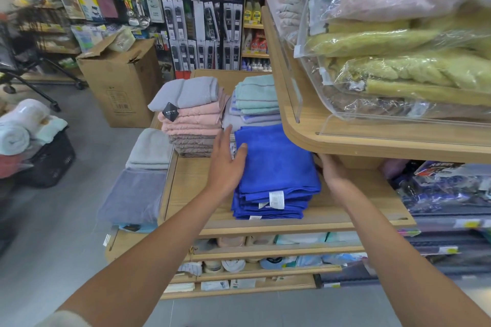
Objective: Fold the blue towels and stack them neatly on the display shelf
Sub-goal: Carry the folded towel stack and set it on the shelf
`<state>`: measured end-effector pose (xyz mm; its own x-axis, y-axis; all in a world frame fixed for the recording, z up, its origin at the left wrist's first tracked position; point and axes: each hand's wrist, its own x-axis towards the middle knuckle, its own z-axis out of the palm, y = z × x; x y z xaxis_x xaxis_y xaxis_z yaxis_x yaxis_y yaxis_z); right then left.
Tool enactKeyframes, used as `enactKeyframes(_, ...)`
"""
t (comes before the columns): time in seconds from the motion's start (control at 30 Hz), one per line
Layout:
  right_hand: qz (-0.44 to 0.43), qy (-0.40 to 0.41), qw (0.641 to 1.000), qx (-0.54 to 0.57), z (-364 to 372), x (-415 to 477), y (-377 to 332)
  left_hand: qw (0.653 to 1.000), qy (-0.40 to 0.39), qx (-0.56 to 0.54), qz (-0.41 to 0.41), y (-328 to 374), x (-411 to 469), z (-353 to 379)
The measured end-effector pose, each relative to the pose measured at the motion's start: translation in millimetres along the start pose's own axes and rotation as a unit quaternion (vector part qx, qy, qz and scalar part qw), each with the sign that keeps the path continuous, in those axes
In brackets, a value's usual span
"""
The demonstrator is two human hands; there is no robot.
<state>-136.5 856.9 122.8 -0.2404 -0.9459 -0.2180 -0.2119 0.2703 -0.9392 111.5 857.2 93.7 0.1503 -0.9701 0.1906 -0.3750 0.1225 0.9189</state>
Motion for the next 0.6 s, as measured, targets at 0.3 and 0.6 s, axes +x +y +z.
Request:
enactKeyframes(0.3,-0.186,-0.089,0.868,-0.452,23,-3,24,0.912,-0.223,0.336,0.071,-2,15,25)
enactKeyframes(0.6,-0.176,-0.051,0.84,-0.511,22,-10,1,0.949,-0.181,0.208,0.155,-16,0,-17)
